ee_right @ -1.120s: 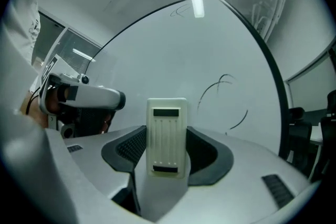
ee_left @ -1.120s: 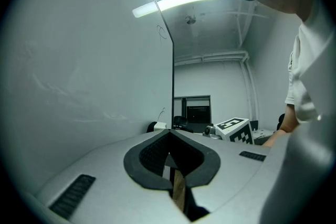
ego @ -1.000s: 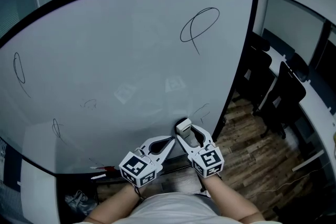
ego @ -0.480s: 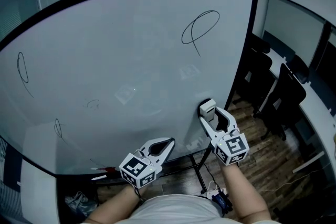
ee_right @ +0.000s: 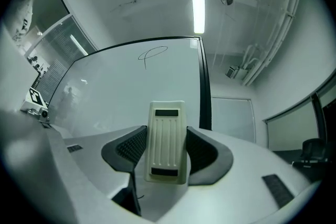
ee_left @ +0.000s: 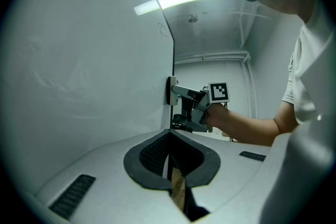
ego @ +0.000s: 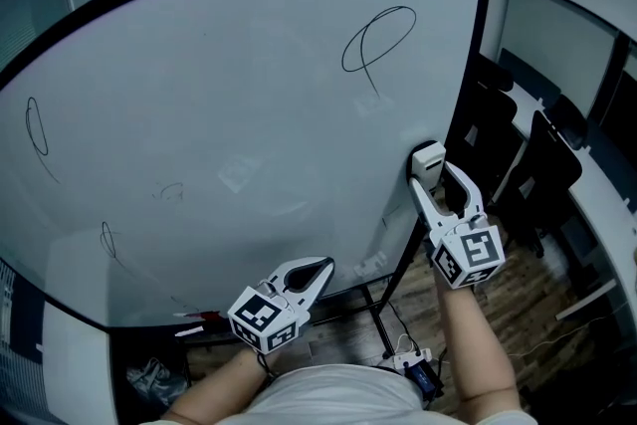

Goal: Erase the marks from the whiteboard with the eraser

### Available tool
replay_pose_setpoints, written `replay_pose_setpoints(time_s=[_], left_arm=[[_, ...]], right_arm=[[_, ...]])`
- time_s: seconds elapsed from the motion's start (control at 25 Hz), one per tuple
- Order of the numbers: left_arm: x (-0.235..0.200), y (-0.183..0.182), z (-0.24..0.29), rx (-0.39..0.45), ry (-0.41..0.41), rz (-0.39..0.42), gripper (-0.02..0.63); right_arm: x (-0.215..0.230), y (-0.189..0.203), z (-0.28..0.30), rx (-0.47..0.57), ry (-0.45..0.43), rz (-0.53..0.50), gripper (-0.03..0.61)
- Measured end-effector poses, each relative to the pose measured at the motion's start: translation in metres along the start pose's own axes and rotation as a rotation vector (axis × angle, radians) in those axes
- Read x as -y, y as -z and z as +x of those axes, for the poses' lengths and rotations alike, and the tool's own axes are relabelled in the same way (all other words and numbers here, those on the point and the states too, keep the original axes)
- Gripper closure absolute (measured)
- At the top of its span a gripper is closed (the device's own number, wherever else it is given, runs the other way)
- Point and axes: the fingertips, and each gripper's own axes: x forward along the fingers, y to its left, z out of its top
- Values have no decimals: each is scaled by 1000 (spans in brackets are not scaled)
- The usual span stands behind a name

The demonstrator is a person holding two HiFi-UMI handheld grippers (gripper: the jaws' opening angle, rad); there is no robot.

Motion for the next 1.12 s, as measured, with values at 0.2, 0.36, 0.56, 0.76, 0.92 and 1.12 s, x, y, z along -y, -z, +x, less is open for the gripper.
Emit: replay_pose_setpoints(time_s=[0.2,0.36,0.56,0.76,0.92,1.12], left_arm=[[-2,-1,-5,15,-12,6,607],[-5,5,-4,-7,-20,0,607],[-8,19,-4,-53,-22,-22,607],[-9,34,-5,-84,-37,-29,607],[-8,39,-8,-93,-48,-28,607],[-7,38,-12,-87,-59,-28,607]], right_arm=[[-12,35,-8,-22,0,80,334],[-29,81,-18,-93,-9,122,334],[-59,152,-33,-215,-46,177,334],[-80,209,-44,-313,-66,260,334],[-91,233,-51,-366,-78,292,334],[-91,223,-47,-360,-77,317,333]])
